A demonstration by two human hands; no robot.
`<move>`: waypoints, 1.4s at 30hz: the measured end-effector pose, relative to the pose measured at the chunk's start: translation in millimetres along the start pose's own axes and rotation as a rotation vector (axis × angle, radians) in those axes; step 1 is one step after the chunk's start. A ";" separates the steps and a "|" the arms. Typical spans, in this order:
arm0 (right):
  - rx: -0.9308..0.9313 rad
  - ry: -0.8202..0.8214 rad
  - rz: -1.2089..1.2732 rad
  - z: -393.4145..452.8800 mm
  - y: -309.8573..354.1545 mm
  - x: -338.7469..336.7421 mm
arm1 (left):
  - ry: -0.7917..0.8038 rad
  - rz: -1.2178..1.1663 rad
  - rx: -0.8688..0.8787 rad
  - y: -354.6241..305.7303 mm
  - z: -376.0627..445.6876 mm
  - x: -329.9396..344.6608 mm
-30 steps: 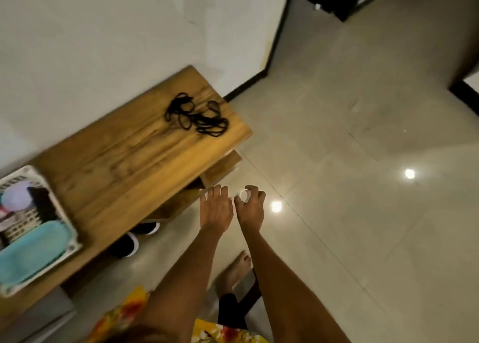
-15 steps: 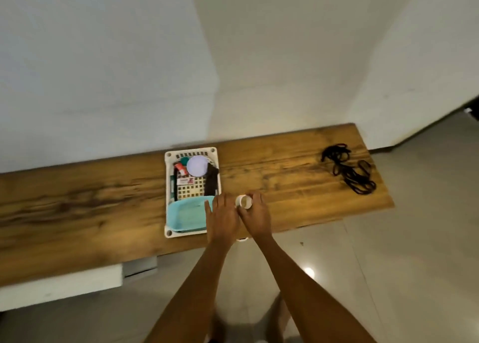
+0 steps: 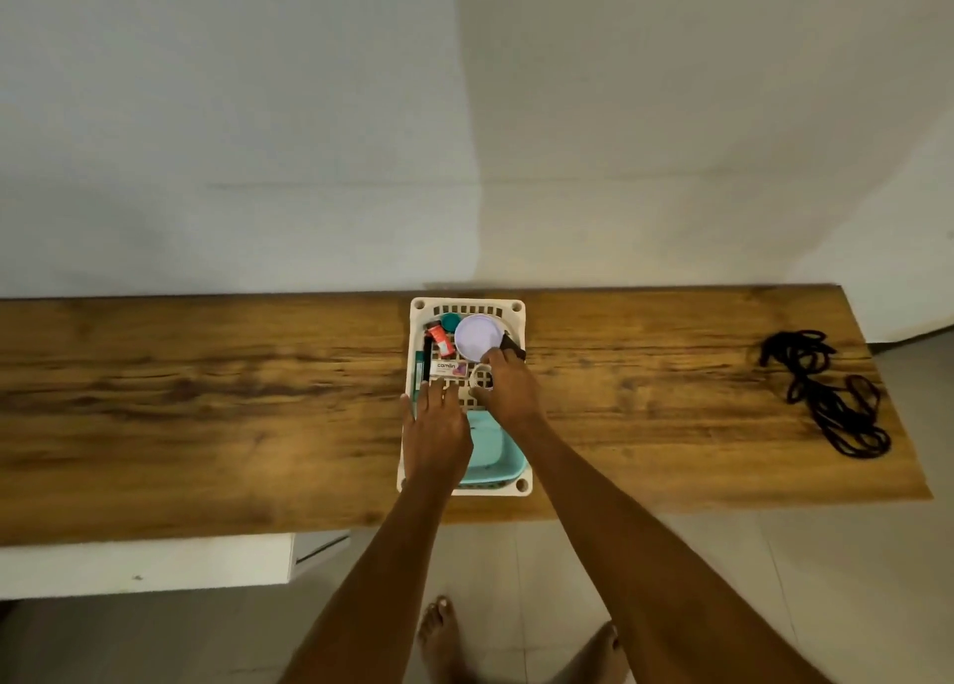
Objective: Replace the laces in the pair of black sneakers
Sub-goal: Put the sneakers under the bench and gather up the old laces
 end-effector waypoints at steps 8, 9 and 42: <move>-0.015 0.102 -0.013 2.8 1.0 12.2 | 0.018 -0.005 -0.028 8.2 1.3 10.2; -0.013 0.115 0.015 4.4 1.7 12.9 | 0.024 -0.011 -0.025 7.5 2.6 10.3; 0.323 -0.159 0.562 -96.4 -238.6 -128.8 | 0.072 -0.067 0.320 -284.3 3.6 27.1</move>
Point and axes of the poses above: each hand's wrist, its own z-axis towards the middle knuckle, its own x-axis out of the palm, y = z × x, the point moved 2 cm from there along z, towards the middle knuckle, and after that the axes turned 9 degrees about x, right-handed, at the moved point
